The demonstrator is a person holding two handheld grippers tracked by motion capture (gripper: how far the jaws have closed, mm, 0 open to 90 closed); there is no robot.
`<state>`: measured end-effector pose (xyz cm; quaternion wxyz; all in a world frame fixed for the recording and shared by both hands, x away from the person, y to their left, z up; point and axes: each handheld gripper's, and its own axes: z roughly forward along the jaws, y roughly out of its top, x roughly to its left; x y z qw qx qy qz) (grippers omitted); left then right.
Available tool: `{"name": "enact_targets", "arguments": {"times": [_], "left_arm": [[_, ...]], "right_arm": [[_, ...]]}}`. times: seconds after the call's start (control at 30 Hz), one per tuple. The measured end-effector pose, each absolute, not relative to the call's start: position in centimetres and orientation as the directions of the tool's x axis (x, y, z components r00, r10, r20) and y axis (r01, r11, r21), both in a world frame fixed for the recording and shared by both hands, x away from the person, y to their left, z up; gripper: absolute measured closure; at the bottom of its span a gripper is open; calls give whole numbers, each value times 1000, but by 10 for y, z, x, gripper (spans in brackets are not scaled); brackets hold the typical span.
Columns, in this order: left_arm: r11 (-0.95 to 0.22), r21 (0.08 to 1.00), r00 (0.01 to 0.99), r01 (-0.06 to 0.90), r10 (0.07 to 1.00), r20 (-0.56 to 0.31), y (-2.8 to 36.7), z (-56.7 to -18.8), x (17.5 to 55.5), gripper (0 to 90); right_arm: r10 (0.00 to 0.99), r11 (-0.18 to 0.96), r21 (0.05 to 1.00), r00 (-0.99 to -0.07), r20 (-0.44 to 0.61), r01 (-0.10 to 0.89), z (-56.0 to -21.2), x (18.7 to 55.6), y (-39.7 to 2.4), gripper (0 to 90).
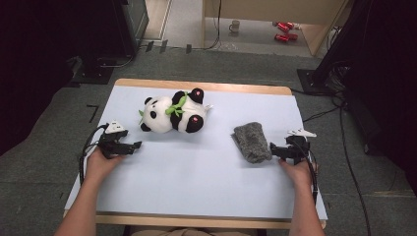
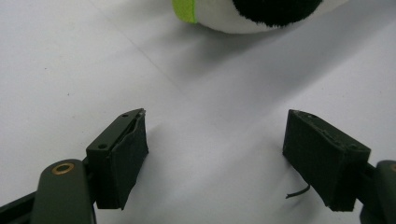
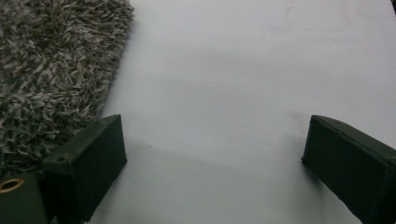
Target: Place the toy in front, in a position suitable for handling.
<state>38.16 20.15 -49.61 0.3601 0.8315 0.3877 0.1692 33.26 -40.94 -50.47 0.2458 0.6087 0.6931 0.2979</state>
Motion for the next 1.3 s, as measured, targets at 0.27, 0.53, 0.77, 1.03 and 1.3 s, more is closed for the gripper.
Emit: {"name": "enact_targets", "arguments": {"times": [0.27, 0.53, 0.77, 1.03, 1.3], "left_arm": [[-439, 731, 641, 523, 767, 2, 201, -496, 382, 213], [-437, 730, 638, 526, 770, 1, 201, -496, 381, 213], [-417, 729, 615, 543, 789, -6, 198, -496, 381, 210], [-407, 725, 601, 556, 799, -12, 197, -495, 380, 209], [-351, 704, 563, 617, 822, -83, 200, -489, 383, 234]], "right_arm": [[990, 78, 713, -139, 27, 697, -505, 333, -410, 50], [990, 80, 712, -138, 24, 698, -505, 333, -410, 52], [990, 79, 712, -138, 25, 698, -505, 333, -410, 53], [991, 78, 711, -133, 22, 699, -504, 333, -409, 53], [992, 72, 706, -123, 22, 705, -503, 332, -408, 59]]}}
